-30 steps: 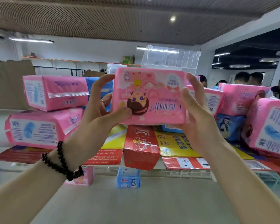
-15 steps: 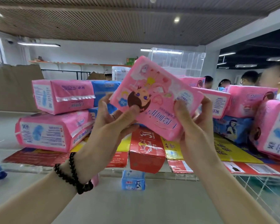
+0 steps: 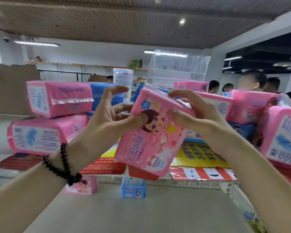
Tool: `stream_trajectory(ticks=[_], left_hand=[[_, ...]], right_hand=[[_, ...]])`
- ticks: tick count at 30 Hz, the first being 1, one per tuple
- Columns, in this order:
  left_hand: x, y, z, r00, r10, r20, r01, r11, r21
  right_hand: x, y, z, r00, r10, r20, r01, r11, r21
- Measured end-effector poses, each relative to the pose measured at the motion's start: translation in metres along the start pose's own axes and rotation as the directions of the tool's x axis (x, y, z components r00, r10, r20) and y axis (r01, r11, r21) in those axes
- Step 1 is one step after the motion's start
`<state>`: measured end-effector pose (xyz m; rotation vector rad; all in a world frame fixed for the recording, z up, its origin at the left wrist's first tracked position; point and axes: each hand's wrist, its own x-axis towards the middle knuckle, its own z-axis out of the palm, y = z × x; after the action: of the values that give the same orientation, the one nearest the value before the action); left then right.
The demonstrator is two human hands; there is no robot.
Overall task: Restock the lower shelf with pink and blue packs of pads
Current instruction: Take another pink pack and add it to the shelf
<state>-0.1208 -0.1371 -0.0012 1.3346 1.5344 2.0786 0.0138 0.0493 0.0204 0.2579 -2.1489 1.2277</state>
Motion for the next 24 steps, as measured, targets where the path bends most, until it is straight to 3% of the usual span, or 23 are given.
stream_trajectory(ticks=[4, 10, 12, 16, 20, 24], left_hand=[[0.002, -0.001, -0.006, 0.999, -0.022, 0.025, 0.021, 0.999, 0.046], [-0.007, -0.012, -0.009, 0.998, -0.060, 0.009, 0.059, 0.997, 0.045], [-0.008, -0.016, -0.004, 0.998, -0.063, 0.005, 0.062, 0.997, 0.036], [-0.011, -0.012, -0.002, 0.999, -0.044, 0.023, 0.044, 0.999, -0.003], [-0.012, -0.005, -0.006, 0.993, -0.072, 0.090, 0.072, 0.997, 0.007], [-0.017, 0.004, -0.004, 0.993, 0.003, 0.118, -0.022, 0.987, 0.159]], right_hand=[[-0.003, 0.009, -0.001, 0.995, -0.037, -0.094, 0.037, 0.999, -0.005], [-0.003, 0.009, -0.004, 0.945, 0.031, -0.324, 0.055, 0.966, 0.253], [-0.004, 0.009, 0.001, 0.935, 0.090, -0.343, 0.034, 0.940, 0.338], [-0.012, 0.010, 0.007, 0.938, 0.174, -0.301, -0.030, 0.904, 0.427], [-0.021, 0.011, -0.002, 0.946, 0.209, -0.248, -0.118, 0.934, 0.336], [-0.029, 0.013, -0.014, 0.989, 0.145, -0.019, -0.135, 0.958, 0.253]])
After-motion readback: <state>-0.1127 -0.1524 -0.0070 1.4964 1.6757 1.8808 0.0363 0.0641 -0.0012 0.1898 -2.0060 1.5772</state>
